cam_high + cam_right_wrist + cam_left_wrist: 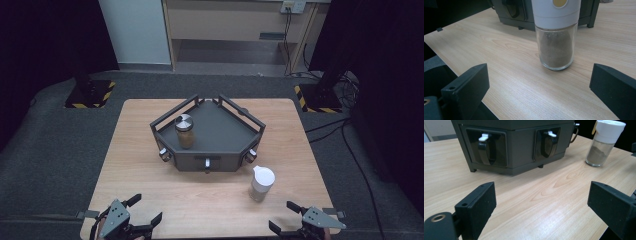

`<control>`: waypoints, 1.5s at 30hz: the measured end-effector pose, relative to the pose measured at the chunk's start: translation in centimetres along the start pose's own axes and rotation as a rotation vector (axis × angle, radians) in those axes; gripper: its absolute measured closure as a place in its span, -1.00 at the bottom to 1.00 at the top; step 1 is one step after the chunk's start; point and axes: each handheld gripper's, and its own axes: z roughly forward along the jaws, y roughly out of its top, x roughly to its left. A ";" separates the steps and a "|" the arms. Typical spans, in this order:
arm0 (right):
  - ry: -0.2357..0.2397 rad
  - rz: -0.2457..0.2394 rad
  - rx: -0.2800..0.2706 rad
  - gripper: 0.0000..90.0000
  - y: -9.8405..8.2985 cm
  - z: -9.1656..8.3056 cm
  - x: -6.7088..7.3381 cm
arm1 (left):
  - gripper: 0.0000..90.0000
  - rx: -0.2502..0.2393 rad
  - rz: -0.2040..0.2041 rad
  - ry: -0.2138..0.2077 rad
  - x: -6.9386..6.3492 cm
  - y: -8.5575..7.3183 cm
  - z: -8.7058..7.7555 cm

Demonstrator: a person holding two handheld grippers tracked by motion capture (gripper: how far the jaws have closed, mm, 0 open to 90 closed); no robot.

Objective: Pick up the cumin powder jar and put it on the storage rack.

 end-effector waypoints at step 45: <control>-0.045 -0.008 -0.009 -0.94 -0.5 0.2 0.1 | -0.85 0.021 0.011 0.036 0.4 -1.9 -0.7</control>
